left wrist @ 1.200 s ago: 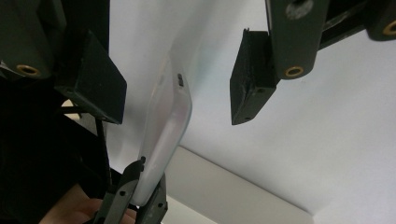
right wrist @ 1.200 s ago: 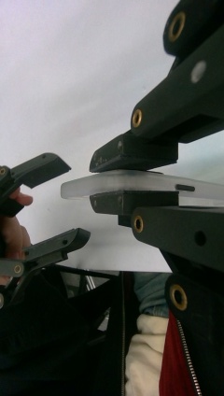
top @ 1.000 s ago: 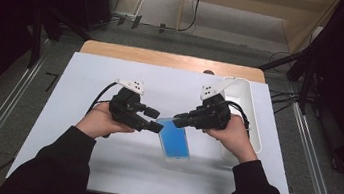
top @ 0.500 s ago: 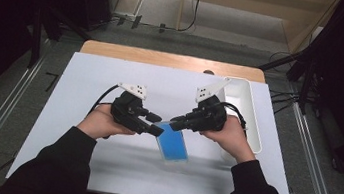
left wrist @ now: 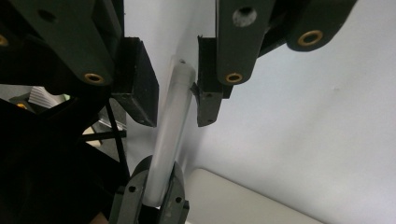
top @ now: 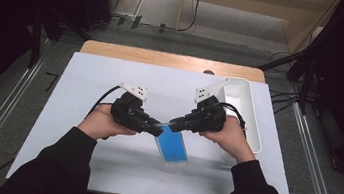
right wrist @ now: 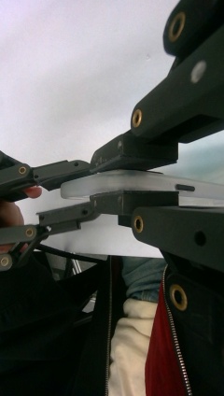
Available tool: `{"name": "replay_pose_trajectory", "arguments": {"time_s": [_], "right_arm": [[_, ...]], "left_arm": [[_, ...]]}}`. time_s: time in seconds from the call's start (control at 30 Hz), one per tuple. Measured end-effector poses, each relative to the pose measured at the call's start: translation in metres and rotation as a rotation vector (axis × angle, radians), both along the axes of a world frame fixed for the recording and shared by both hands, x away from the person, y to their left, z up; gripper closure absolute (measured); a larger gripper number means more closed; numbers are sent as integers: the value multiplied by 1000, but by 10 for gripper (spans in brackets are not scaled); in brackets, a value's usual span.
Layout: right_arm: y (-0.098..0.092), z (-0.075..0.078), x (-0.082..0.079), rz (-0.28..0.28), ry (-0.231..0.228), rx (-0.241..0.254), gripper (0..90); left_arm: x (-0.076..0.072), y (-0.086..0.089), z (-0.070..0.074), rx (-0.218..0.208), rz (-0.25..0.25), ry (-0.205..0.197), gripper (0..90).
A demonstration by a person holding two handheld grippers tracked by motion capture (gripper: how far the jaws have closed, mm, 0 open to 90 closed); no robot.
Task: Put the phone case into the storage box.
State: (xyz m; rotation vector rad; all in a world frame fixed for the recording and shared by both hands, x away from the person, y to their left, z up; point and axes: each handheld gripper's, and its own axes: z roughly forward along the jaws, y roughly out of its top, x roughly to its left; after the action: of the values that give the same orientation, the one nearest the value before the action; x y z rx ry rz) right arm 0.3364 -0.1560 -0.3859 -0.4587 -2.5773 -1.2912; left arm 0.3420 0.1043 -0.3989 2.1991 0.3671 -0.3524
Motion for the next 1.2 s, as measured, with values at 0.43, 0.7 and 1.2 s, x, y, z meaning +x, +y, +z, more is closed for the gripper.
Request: {"name": "replay_pose_trajectory", "arguments": {"time_s": [0.43, 0.7, 1.2], "right_arm": [[-2, 0, 1, -15, 24, 4, 774], [-2, -1, 2, -12, 38, 11, 770], [-2, -2, 3, -26, 46, 11, 746]], "left_arm": [[0, 0, 1, 1, 9, -24, 781], [-1, 1, 1, 2, 2, -24, 789], [-1, 1, 4, 9, 1, -29, 792]]}}
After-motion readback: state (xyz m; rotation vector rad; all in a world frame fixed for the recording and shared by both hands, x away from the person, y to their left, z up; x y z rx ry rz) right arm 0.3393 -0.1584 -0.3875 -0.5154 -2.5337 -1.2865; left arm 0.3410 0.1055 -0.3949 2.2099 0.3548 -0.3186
